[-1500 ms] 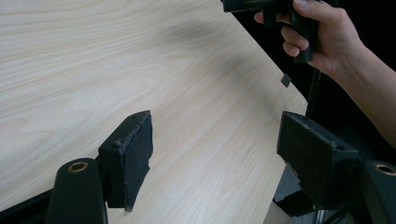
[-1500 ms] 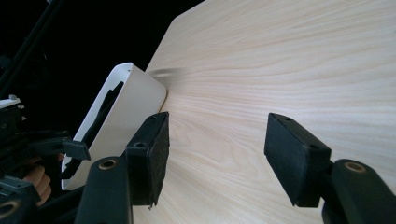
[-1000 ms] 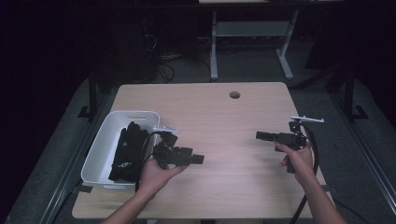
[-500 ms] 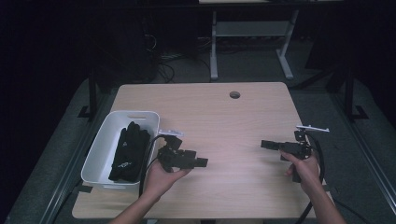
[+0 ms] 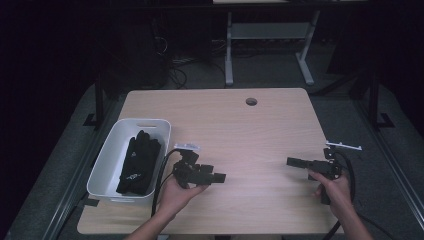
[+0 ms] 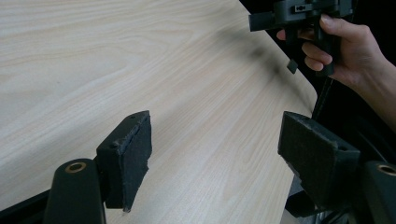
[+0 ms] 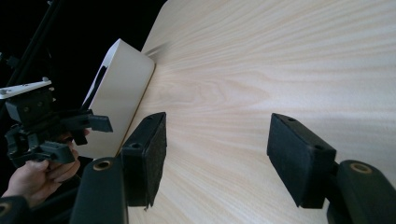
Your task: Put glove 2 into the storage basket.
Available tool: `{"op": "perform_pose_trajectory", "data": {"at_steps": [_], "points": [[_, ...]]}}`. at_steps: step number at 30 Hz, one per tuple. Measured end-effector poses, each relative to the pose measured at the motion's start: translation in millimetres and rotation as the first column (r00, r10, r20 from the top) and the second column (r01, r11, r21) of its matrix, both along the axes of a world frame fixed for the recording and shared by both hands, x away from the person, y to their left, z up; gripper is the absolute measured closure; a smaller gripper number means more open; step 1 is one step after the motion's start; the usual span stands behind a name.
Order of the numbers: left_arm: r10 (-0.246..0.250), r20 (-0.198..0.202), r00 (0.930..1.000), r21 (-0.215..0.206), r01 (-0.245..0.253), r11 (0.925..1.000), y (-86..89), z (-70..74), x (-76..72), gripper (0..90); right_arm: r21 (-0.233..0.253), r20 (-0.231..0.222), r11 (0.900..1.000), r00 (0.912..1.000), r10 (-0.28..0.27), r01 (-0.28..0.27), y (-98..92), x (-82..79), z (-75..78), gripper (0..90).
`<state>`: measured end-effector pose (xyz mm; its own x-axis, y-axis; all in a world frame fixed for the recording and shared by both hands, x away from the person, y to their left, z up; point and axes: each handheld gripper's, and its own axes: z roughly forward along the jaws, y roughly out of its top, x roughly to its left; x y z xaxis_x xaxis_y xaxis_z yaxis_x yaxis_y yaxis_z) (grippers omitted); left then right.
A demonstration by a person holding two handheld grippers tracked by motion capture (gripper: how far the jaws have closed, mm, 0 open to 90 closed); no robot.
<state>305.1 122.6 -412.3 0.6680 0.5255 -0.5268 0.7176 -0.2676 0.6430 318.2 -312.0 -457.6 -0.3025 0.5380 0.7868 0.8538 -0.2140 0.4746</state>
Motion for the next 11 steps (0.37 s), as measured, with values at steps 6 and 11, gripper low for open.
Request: {"op": "perform_pose_trajectory", "data": {"at_steps": [6, 11], "points": [[-0.009, 0.007, 0.9999, 0.006, 0.009, 0.9999, -4.1, -4.3, -3.6, 26.0, 0.005, -0.016, 1.000, 0.9999, -0.005, 0.005, -5.1, -8.5, -3.4, 36.2], [-0.010, 0.017, 0.9998, 0.008, 0.010, 0.9999, -5.3, -7.4, -6.6, 26.0, 0.012, -0.008, 1.000, 0.9999, -0.010, 0.010, -9.1, -14.3, -6.3, 35.7]]}}
